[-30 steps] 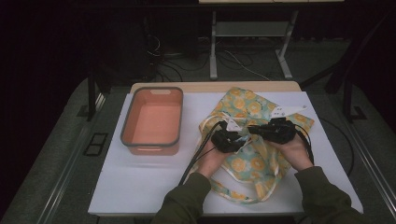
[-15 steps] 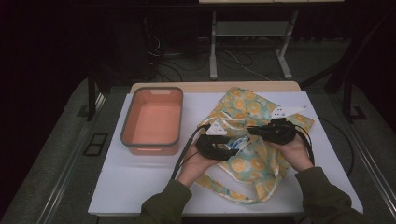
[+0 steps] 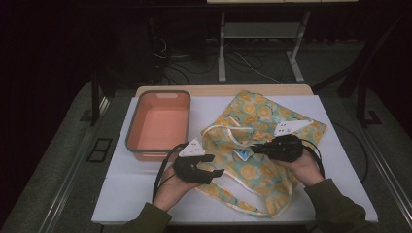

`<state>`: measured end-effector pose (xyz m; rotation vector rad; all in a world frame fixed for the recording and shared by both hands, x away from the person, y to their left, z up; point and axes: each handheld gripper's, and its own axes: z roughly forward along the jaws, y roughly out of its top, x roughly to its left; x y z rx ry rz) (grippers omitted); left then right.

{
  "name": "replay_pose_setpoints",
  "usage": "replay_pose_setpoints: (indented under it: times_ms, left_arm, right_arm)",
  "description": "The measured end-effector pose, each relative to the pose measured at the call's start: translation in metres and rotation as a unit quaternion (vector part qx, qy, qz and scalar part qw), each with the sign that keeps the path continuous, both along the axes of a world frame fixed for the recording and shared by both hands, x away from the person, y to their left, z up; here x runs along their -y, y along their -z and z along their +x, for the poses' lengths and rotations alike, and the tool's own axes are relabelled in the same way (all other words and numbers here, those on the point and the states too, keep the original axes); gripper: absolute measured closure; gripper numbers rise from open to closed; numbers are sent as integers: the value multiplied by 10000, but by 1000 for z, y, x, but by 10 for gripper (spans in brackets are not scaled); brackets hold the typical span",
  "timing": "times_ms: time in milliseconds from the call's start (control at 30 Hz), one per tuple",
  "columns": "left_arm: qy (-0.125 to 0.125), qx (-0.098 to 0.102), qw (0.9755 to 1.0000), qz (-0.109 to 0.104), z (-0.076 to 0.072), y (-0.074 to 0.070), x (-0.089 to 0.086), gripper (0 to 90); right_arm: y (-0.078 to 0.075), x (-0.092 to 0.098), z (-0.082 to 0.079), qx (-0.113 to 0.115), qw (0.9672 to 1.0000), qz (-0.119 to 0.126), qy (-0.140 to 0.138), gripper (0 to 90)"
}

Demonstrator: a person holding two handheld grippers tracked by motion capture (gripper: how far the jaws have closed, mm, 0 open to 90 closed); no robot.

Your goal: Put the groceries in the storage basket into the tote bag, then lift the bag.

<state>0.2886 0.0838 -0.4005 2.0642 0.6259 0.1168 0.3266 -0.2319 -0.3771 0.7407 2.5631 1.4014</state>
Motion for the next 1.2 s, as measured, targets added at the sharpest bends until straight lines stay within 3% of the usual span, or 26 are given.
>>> replay_pose_setpoints:
  times_ms: [67, 300, 600, 633, 733, 933, 1100, 1200]
  left_arm:
    - [-41, 20, 10000, 69, -2, 3, -7, 359]
    - [-94, -7, 10000, -19, -5, 6, -24, 334]
    - [-115, 12, 9998, 158, -6, 11, -26, 338]
    - [-96, 15, 9998, 193, -6, 12, -25, 343]
    - [-76, 15, 9993, 366, -5, 18, -20, 341]
    - [-135, 17, 9970, 767, 1, 31, -9, 301]
    - [-191, -41, 9942, 1058, 5, 37, -6, 308]
    - [-232, -53, 9925, 1200, 8, 41, -6, 334]
  right_arm:
    - [3, -5, -3, -23, 9999, -54, -95, 896]
    - [11, -18, -12, -123, 9993, -212, -296, 896]
    - [36, -36, -27, -320, 9955, -644, -621, 885]
    - [38, -37, -27, -333, 9952, -668, -634, 862]
    - [38, -38, -31, -366, 9955, -652, -581, 653]
    - [43, -25, -54, -272, 9935, -1002, -465, 453]
    - [57, -16, -69, -348, 9893, -1352, -427, 402]
    - [65, -14, -74, -330, 9855, -1602, -451, 426]
